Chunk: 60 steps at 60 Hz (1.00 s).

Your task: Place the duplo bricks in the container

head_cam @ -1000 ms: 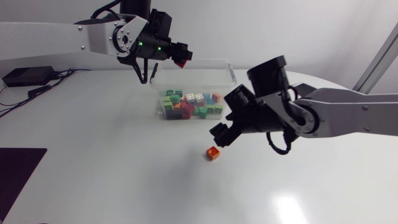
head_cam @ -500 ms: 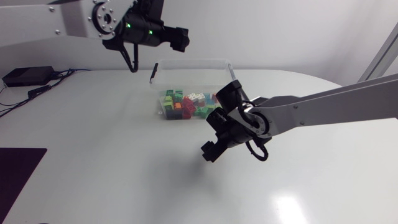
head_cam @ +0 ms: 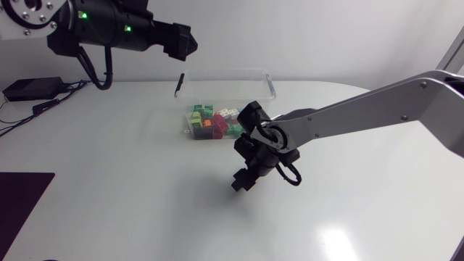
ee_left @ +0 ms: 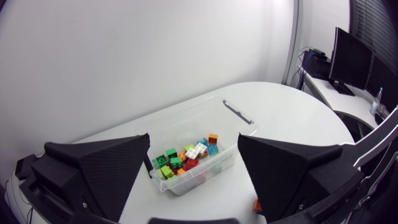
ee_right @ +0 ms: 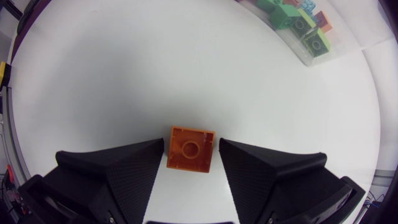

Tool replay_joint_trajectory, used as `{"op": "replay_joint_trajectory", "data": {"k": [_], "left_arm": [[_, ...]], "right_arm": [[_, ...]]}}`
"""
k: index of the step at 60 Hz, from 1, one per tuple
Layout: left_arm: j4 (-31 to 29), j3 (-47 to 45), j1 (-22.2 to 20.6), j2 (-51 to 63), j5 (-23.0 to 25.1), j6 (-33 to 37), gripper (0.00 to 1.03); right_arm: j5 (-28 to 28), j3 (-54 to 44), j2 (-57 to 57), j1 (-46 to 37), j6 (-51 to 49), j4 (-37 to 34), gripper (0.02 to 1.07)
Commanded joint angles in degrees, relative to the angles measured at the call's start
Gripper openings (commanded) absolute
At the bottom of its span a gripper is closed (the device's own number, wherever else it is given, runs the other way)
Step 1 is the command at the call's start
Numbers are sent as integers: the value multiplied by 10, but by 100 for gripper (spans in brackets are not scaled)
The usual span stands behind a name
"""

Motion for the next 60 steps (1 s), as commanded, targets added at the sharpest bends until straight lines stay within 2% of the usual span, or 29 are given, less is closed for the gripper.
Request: {"op": "replay_joint_trajectory", "data": {"k": [1,6,20,34,44,60], "left_arm": [[-6,-35,-3,-36,3,21,98],[-12,-54,-4,-60,3,24,98],[-62,-102,-1,-131,3,32,98],[-64,-186,10,-205,1,36,98],[-52,-246,17,-266,0,49,98],[3,-341,60,-342,1,52,98]], "right_arm": [[1,23,21,3,13,-21,51],[0,35,27,2,12,-35,35],[-3,79,-23,-18,7,-125,35],[-4,150,-97,-39,7,-177,35],[0,197,-144,-41,21,-167,35],[14,227,-154,-46,35,-75,35]]}}
